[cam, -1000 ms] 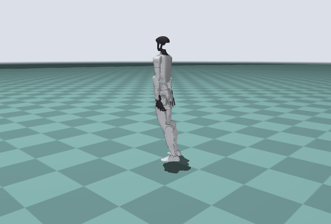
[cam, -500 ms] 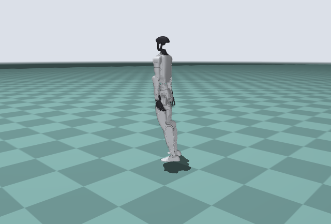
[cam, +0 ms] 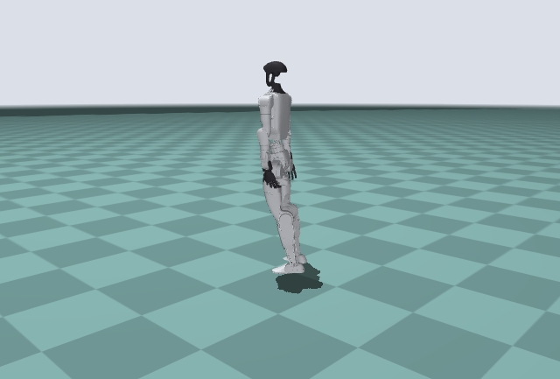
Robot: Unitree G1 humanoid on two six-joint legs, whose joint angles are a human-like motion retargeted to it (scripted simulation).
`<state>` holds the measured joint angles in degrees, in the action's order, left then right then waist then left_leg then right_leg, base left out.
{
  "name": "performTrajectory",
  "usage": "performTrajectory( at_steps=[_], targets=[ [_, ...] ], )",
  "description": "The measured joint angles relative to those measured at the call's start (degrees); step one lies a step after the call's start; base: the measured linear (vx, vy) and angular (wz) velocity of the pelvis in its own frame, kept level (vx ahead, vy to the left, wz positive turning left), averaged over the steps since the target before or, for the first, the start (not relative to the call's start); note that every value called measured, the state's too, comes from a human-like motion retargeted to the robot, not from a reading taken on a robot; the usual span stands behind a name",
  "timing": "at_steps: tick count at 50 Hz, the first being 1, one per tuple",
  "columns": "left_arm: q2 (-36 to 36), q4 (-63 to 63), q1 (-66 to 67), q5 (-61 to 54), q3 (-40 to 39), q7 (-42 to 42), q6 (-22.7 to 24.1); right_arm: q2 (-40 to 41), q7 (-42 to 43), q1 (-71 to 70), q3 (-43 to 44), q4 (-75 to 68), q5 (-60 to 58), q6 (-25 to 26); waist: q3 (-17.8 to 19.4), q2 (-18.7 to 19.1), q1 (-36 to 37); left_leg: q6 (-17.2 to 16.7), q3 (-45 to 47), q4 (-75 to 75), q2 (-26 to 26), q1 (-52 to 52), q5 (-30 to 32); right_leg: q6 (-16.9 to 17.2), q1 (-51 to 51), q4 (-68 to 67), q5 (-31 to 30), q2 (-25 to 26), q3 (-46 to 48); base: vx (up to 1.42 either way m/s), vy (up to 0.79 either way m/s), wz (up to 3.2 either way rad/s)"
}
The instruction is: In place motions
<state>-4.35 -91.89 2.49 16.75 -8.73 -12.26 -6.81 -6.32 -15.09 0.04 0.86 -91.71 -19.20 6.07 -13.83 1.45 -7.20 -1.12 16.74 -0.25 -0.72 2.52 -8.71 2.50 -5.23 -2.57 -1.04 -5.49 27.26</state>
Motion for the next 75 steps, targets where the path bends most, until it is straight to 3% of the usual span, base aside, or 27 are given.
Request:
performTrajectory(
  at_steps=[75],
  targets=[
    [-0.2,-0.4,-0.3,-0.1,-0.3,-0.1,0.0,0.1,-0.2,-0.3,-0.7,-0.3,0.0,0.0,-0.1,0.1,-0.4,-0.1,0.0,0.2,0.4,0.1,0.2,0.0,0.0,-0.3,0.1,-0.1,-0.1,0.0,0.0,0.0]
  ],
)
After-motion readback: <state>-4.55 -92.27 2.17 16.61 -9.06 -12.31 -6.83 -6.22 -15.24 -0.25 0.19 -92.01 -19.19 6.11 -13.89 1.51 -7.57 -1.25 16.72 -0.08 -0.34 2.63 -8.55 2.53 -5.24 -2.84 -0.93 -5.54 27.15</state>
